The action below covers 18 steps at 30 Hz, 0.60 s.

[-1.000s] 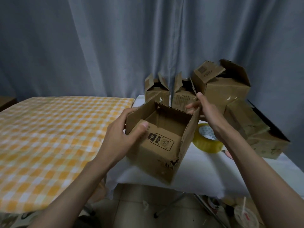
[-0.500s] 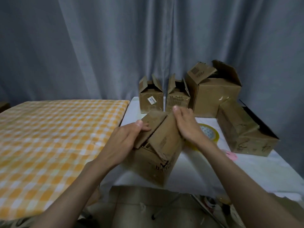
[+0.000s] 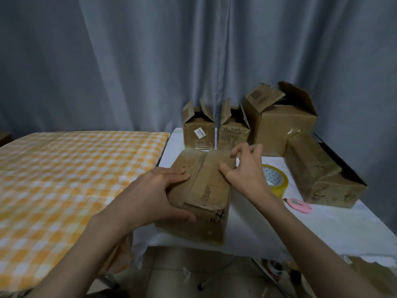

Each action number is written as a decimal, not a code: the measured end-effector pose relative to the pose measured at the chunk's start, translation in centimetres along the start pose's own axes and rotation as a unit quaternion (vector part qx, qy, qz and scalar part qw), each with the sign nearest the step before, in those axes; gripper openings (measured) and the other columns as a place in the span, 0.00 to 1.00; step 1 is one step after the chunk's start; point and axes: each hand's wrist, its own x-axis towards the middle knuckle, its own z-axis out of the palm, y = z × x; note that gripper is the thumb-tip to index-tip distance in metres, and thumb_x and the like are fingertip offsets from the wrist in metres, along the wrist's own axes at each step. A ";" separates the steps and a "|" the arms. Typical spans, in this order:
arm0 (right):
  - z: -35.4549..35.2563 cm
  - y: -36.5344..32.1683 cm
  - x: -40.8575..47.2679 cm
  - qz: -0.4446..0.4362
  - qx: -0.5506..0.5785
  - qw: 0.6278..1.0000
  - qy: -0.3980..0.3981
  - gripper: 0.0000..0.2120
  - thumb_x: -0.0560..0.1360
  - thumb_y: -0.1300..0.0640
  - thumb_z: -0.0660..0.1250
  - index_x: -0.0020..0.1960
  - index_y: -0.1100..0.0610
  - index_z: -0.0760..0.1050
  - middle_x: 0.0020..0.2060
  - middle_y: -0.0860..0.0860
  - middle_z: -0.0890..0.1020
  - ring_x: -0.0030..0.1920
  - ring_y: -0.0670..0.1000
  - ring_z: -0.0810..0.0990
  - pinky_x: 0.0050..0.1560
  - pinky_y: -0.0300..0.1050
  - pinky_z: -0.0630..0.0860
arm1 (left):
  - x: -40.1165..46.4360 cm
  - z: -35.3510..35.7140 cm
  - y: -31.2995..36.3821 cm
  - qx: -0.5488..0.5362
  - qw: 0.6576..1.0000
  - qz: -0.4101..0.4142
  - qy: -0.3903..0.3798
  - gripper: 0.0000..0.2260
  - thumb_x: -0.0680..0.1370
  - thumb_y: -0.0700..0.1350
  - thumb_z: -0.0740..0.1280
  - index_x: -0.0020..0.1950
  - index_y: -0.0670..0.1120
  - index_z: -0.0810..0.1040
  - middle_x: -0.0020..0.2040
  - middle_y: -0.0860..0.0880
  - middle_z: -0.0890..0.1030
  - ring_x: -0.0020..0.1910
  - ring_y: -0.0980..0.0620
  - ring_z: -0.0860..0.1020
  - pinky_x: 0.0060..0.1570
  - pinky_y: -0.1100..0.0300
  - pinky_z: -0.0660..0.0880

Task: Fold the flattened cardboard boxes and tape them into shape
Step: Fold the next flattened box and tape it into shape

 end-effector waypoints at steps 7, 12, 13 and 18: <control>1.4 -0.3 -1.1 -0.065 0.006 0.998 -0.018 0.17 0.76 0.49 0.70 0.63 0.54 0.78 0.56 0.44 0.70 0.60 0.45 0.72 0.60 0.38 0.65 | 1.3 2.0 2.0 0.045 0.991 -0.092 0.091 0.50 0.59 0.81 0.61 0.75 0.55 0.66 0.72 0.56 0.69 0.69 0.54 0.67 0.64 0.54 0.70; 1.8 -0.4 -0.8 -0.094 -0.037 0.993 -0.065 0.22 0.80 0.47 0.65 0.71 0.55 0.73 0.65 0.46 0.72 0.67 0.47 0.71 0.62 0.37 0.62 | 3.5 3.8 1.4 0.061 0.985 -0.093 0.130 0.48 0.65 0.79 0.57 0.76 0.50 0.66 0.73 0.53 0.68 0.71 0.53 0.65 0.66 0.54 0.70; 1.9 -0.3 -0.7 -0.096 -0.044 0.991 -0.077 0.23 0.81 0.48 0.63 0.73 0.56 0.71 0.69 0.47 0.71 0.70 0.48 0.69 0.65 0.38 0.61 | 3.9 4.0 1.0 0.053 0.986 -0.093 0.126 0.48 0.66 0.79 0.57 0.77 0.49 0.65 0.74 0.53 0.67 0.73 0.53 0.64 0.68 0.54 0.68; 2.6 -0.2 -0.9 -0.088 -0.074 0.985 -0.125 0.27 0.85 0.44 0.52 0.80 0.53 0.59 0.80 0.49 0.58 0.80 0.49 0.53 0.78 0.47 0.51 | 5.3 4.4 -0.2 0.055 0.988 -0.094 0.112 0.47 0.69 0.78 0.56 0.80 0.50 0.59 0.80 0.54 0.59 0.78 0.54 0.56 0.75 0.55 0.54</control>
